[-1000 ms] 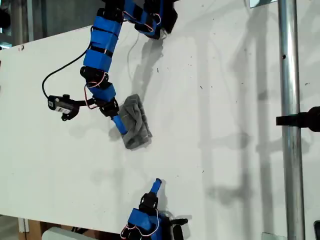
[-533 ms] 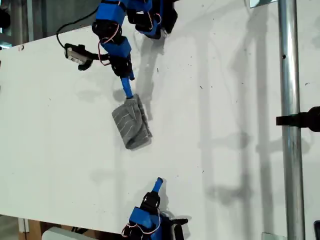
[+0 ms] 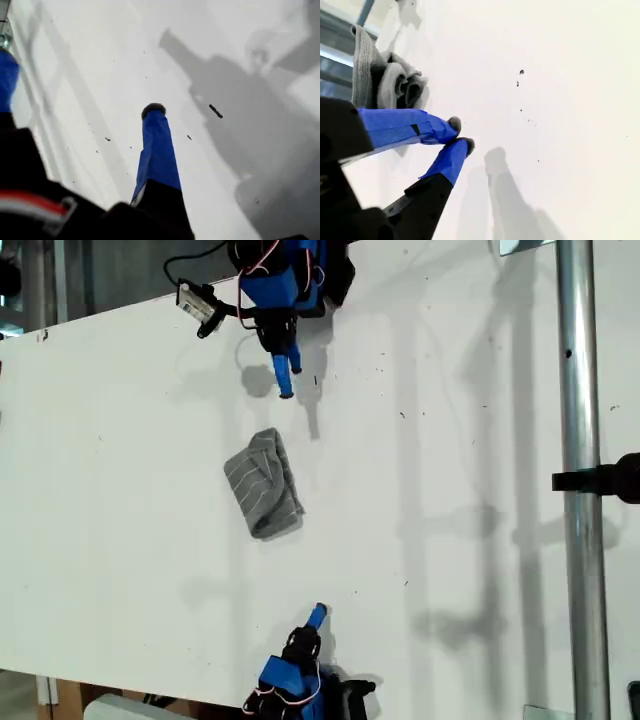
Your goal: Grasp corners of a towel and fold twice.
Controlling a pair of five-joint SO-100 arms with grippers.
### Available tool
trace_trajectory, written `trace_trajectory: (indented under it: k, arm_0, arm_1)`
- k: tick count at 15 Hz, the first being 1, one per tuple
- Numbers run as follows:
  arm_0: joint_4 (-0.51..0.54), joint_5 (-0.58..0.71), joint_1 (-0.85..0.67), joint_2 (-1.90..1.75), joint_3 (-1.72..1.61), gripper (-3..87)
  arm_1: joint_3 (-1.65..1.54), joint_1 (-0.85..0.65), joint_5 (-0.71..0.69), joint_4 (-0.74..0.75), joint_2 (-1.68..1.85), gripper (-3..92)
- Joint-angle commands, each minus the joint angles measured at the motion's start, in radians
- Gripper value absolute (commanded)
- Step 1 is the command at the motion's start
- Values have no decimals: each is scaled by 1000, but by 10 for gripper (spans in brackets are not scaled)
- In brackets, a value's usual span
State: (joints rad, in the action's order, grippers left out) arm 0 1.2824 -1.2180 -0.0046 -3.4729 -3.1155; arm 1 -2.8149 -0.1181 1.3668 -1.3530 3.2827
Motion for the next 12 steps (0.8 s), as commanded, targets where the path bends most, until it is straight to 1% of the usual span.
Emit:
trace_trajectory:
  k: [1,2,3,4,5,6,9,12]
  arm_0:
    - [5,210,17,-6,-6,19]
    - [5,267,17,-6,-6,18]
    - [5,267,14,-6,-6,18]
    - [5,267,14,-6,-6,18]
    - [5,267,14,-6,-6,18]
    - [5,267,14,-6,-6,18]
    - [5,267,12,-6,-6,18]
    - [5,267,12,-6,-6,18]
  arm_1:
    - [-37,-21,72,-51,2,-2]
    - [-77,-26,158,-41,8,-2]
    - [-77,-21,249,-75,8,-2]
    - [-77,-18,244,-89,8,-2]
    - [-77,-34,195,-100,8,22]
    - [-78,-14,202,-101,8,51]
    - [-75,-18,138,-112,8,51]
    - [-75,-20,138,-112,8,51]
